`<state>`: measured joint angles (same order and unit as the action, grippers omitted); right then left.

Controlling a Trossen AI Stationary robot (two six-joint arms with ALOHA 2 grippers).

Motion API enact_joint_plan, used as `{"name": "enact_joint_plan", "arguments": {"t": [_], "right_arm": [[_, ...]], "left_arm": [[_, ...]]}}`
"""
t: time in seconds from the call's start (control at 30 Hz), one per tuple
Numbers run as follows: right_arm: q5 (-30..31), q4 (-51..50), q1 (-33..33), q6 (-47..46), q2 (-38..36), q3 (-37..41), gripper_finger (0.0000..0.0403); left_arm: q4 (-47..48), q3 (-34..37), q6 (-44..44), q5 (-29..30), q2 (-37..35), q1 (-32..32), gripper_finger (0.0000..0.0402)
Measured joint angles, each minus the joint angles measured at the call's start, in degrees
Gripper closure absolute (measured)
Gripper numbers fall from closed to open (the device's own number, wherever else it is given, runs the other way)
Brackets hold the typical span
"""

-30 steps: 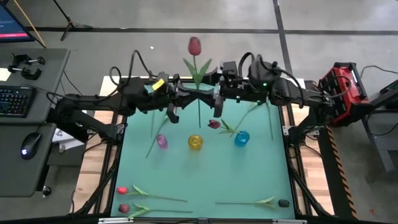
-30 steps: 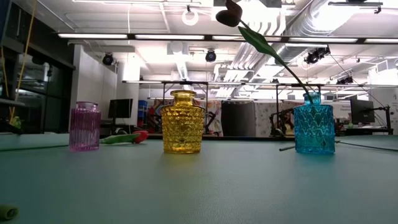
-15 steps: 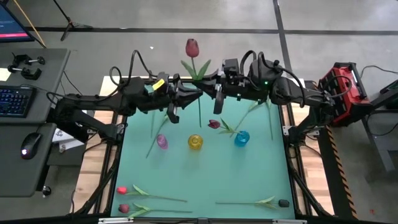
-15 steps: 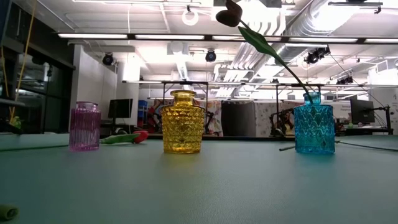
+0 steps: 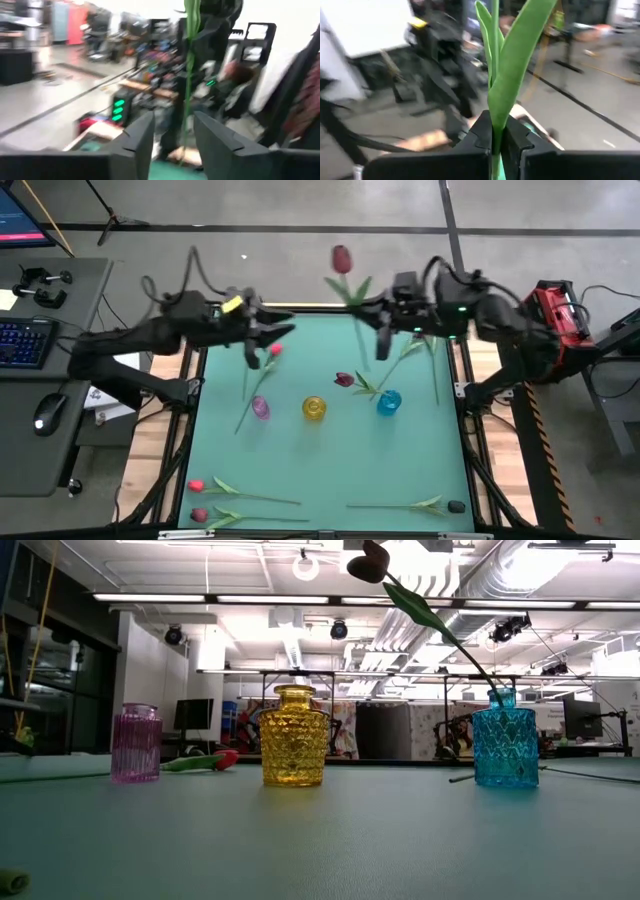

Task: Sort flowers into vase by color
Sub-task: Put the right dark red flower into the blue vase

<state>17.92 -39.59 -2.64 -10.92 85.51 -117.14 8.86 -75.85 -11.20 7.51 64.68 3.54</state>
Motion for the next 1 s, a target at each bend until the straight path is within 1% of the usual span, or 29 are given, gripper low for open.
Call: {"name": "enact_joint_plan", "arguments": {"t": [0.1, 0.17, 0.27, 0.33, 0.4, 0.47, 0.53, 0.6, 0.7, 0.83, 0.9, 1.0], "right_arm": [[8.80, -10.16, -2.22, -1.02, -3.78, 0.00, 0.0402], [15.62, -17.88, -5.00, -4.53, -6.29, 0.01, 0.0402], [25.24, -25.23, -10.76, -12.19, -10.31, 3.66, 0.0402], [30.02, -26.95, -15.08, -18.18, -13.35, 9.48, 0.0402], [33.54, -26.48, -18.77, -24.51, -16.53, 17.43, 0.0402], [37.12, -23.76, -21.66, -30.50, -19.56, 26.39, 0.0402], [40.21, -19.15, -23.31, -34.01, -22.33, 35.56, 0.0402], [42.65, -12.87, -23.67, -35.56, -24.65, 43.75, 0.0402], [46.54, -1.21, -23.65, -35.30, -28.03, 54.46, 0.0403], [52.53, 13.18, -23.62, -32.81, -31.53, 65.64, 0.0403], [54.18, 19.21, -23.62, -30.85, -32.74, 69.94, 0.0403], [57.03, 26.69, -23.62, -27.08, -33.92, 74.26, 0.0403]], "left_arm": [[7.03, 0.22, 0.87, 3.91, -4.61, 0.27, 0.0244], [7.16, 2.16, 0.94, 5.18, -7.87, 0.25, 0.0237], [2.42, 7.01, 0.82, 6.13, -12.28, 0.12, 0.0236], [-2.45, 11.22, 0.02, 6.35, -14.63, 0.06, 0.0236], [-7.39, 15.47, -1.34, 6.38, -16.25, 0.05, 0.0238], [-11.53, 19.29, -2.74, 6.39, -17.25, 0.05, 0.0238], [-15.25, 22.28, -4.35, 6.38, -17.63, 0.05, 0.0238], [-17.59, 24.06, -5.38, 6.38, -17.75, 0.05, 0.0238], [-17.83, 24.48, -6.93, 5.76, -17.70, 0.07, 0.0238], [-18.74, 24.48, -7.73, 2.02, -17.59, 0.05, 0.0238], [-19.83, 24.48, -8.18, 1.53, -17.78, 0.05, 0.0238], [-20.07, 24.46, -8.22, 1.57, -18.00, 0.05, 0.0238]]}}
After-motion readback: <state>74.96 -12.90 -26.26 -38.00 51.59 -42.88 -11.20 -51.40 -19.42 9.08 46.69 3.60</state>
